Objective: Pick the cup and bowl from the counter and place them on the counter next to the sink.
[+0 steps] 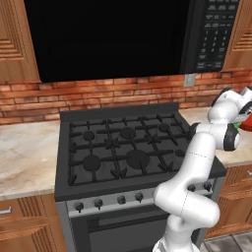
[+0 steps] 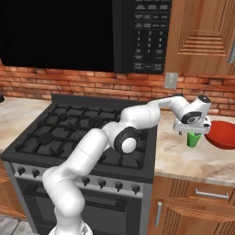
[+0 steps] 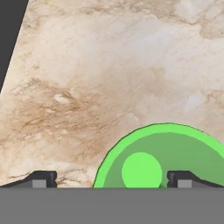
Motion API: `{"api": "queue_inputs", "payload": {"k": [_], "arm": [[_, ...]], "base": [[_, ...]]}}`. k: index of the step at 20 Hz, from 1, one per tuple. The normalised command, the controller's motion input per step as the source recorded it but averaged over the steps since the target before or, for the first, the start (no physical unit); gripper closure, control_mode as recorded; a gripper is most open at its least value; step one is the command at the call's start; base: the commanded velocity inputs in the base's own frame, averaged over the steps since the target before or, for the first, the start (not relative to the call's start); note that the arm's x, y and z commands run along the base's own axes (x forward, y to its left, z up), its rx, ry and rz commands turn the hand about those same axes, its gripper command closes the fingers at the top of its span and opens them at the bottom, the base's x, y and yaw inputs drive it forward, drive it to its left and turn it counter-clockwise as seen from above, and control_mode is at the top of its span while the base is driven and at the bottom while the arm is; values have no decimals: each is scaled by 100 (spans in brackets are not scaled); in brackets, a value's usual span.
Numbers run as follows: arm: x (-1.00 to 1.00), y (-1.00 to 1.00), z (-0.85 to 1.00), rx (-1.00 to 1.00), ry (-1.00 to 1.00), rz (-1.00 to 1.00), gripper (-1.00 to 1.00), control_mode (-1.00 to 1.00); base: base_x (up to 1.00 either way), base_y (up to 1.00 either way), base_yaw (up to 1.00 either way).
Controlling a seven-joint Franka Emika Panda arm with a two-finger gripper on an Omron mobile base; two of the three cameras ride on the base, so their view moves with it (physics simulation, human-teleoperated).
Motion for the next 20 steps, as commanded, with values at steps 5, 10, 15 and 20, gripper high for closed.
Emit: {"api": "queue_inputs", "payload": {"k": [5, 10, 15, 20], "arm": [[0, 0, -10, 0, 0, 1, -100, -100], [0, 0, 0, 0, 0, 0, 100, -100], [0, 0, 0, 0, 0, 0, 100, -100], [0, 0, 0, 0, 0, 0, 100, -100]], "base": [[0, 0, 0], [0, 0, 0], [0, 0, 0], [0, 0, 0]]}}
